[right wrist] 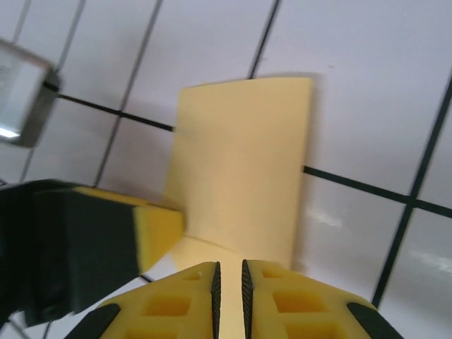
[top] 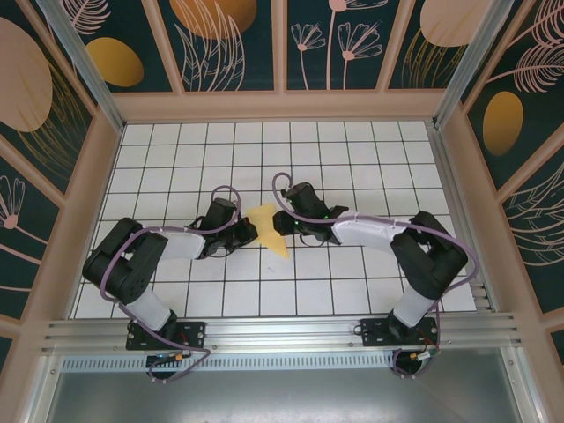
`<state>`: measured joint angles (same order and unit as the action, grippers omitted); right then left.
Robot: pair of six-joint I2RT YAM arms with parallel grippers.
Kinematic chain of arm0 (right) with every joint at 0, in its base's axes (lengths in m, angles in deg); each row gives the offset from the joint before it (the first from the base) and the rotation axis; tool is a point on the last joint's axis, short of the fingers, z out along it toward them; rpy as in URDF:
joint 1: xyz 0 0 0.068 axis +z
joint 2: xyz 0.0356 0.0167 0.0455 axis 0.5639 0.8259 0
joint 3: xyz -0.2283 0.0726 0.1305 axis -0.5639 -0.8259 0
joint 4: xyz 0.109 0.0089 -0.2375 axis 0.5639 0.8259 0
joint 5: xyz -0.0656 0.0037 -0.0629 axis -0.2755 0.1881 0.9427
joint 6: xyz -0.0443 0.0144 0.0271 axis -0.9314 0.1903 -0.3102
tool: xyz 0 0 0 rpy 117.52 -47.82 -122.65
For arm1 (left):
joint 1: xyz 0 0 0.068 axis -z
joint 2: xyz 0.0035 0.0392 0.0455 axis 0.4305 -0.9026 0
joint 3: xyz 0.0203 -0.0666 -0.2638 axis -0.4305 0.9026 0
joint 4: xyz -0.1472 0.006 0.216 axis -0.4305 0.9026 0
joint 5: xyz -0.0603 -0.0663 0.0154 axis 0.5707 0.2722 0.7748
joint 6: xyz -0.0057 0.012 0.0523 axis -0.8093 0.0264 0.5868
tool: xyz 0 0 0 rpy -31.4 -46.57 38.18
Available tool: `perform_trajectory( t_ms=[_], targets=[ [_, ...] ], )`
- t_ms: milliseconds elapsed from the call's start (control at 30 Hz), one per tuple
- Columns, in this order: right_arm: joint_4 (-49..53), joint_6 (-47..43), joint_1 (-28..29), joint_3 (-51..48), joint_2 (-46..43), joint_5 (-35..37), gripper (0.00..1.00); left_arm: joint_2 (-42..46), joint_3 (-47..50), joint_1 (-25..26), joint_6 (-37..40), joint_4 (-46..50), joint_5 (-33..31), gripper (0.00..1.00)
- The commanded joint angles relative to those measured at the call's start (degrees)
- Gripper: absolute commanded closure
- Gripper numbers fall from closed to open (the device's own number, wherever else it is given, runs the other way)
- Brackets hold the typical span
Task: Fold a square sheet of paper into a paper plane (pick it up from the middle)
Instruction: Fold the wing for the fifth time at the center of the table.
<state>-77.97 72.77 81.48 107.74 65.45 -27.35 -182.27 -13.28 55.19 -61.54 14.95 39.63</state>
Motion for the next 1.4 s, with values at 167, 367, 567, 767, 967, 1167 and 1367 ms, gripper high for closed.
perform_trajectory(
  t_ms=[167,367,567,767,967,1167,1367],
  targets=[
    [-0.1,2.1,3.1,0.6,5.4,-1.9,0.83,-2.8,1.1,0.4,0.4,3.5,-2.2,0.94],
    [-1.5,4.7,1.5,1.6,9.6,-1.2,0.84,-2.1,1.6,0.4,0.2,3.5,-1.8,0.94],
    [-0.8,5.4,-0.8,1.5,12.8,-1.1,0.84,0.6,1.8,0.3,0.4,4.3,-0.9,0.93],
    [0.7,-3.1,-3.2,0.1,15.0,-6.5,0.85,7.1,1.6,0.3,-0.3,4.7,-1.4,0.82],
    [1.3,-15.6,-7.4,-3.3,11.2,-14.7,0.84,12.0,1.2,0.2,-1.4,6.5,-5.9,0.62],
    [-2.3,-13.2,-8.0,-2.2,3.9,-14.2,0.68,13.6,1.9,-0.2,-2.4,7.7,-9.4,0.42],
    [-1.7,-14.0,-6.2,-0.8,-2.6,-6.8,0.46,16.3,3.1,-1.8,-2.4,8.7,-12.1,0.23]
  ],
)
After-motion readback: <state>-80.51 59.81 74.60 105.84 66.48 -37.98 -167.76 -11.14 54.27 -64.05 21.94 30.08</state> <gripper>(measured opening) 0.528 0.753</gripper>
